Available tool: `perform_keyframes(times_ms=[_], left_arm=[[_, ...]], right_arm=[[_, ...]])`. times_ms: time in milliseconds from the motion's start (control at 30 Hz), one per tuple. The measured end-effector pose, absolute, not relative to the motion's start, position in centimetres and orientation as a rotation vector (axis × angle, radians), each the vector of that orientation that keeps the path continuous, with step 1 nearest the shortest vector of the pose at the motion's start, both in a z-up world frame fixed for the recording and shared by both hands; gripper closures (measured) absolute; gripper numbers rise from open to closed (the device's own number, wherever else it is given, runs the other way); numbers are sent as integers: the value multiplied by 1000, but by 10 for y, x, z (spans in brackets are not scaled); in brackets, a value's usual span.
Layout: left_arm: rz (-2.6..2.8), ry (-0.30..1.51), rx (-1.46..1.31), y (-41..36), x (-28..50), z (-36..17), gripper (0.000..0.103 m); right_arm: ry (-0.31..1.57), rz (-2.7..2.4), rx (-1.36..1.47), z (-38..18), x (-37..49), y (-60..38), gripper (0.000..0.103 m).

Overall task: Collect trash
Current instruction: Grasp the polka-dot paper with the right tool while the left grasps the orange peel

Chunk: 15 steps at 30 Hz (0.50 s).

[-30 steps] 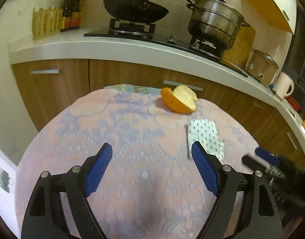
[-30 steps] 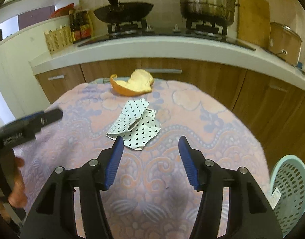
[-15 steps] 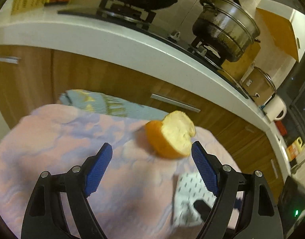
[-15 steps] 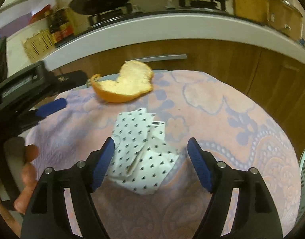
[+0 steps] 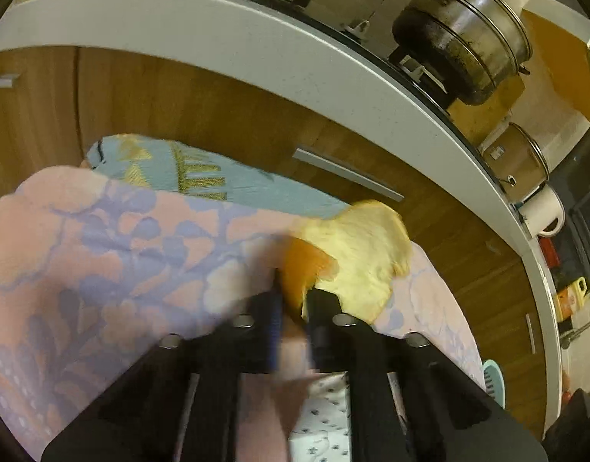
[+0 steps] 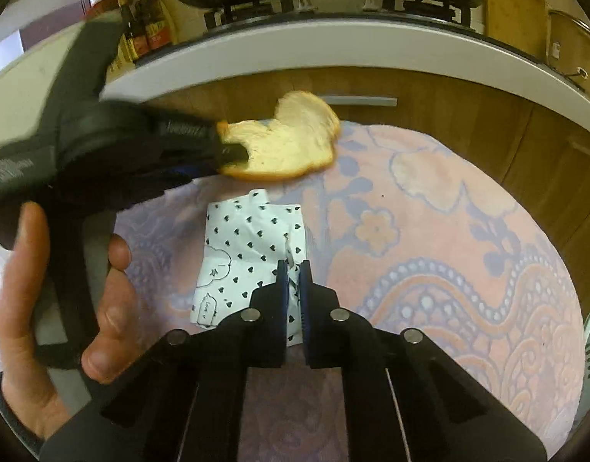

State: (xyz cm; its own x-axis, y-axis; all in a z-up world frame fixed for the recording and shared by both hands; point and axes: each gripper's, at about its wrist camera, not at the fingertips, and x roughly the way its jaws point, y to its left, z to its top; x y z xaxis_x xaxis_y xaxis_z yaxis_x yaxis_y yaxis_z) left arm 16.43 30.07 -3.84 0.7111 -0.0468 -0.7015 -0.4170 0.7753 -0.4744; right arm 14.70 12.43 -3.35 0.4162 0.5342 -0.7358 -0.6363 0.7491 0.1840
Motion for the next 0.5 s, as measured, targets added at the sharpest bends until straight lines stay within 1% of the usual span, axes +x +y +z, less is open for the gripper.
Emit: perform_keyframes(times_ms=[167, 333, 500], left_arm=[[190, 739, -677, 303, 132, -32, 98], [151, 741, -693, 294, 92, -27, 98], [141, 793, -695, 279, 48, -33, 98]], right_arm=[[820, 743, -111, -23, 134, 104, 100], [849, 748, -83, -21, 115, 70, 100], [890, 735, -92, -20, 100, 35, 100]])
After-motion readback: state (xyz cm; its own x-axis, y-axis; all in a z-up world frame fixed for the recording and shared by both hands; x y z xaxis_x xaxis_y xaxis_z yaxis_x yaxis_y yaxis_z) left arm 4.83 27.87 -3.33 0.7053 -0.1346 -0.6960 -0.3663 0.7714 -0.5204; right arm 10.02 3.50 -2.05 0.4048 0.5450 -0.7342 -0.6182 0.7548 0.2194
